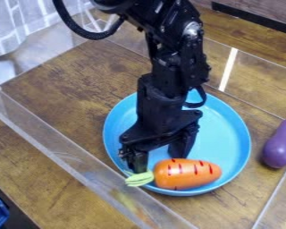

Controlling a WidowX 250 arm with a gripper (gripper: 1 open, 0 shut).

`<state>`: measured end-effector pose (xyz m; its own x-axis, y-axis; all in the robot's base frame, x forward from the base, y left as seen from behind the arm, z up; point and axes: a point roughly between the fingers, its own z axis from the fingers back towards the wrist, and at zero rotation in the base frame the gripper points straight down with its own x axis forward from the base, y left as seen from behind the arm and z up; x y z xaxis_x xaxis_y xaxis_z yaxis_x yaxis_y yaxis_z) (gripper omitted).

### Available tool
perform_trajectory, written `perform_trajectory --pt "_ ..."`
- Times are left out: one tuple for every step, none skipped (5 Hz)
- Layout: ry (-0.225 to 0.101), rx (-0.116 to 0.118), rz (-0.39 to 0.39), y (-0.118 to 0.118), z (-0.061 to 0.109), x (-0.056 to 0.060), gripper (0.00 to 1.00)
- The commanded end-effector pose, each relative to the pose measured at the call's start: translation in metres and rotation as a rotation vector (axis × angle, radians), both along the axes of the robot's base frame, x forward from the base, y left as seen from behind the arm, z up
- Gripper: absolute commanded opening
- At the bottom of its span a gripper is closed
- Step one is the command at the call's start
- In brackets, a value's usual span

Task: Remove the carrot from the blue tray and put it on the table

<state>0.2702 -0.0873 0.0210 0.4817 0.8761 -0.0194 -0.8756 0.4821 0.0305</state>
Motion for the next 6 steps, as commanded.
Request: perform_trajectory --pt "0.029 -0.004 -0.003 -0.002 -0.007 -0.009 1.0" --pt "0.033 -0.011 0.008 -0.006 -0.009 -0.01 1.0" --pt "0.036 -0.019 0.018 -0.01 -0.011 -0.012 1.0" --pt "0.04 -0.028 0.053 -0.02 -0.012 -0.012 1.0" --pt "0.042 -0.036 0.085 -0.03 -0.013 -0.012 1.0" --pt "0.044 -0.046 0.042 -0.036 -0.014 -0.007 1.0"
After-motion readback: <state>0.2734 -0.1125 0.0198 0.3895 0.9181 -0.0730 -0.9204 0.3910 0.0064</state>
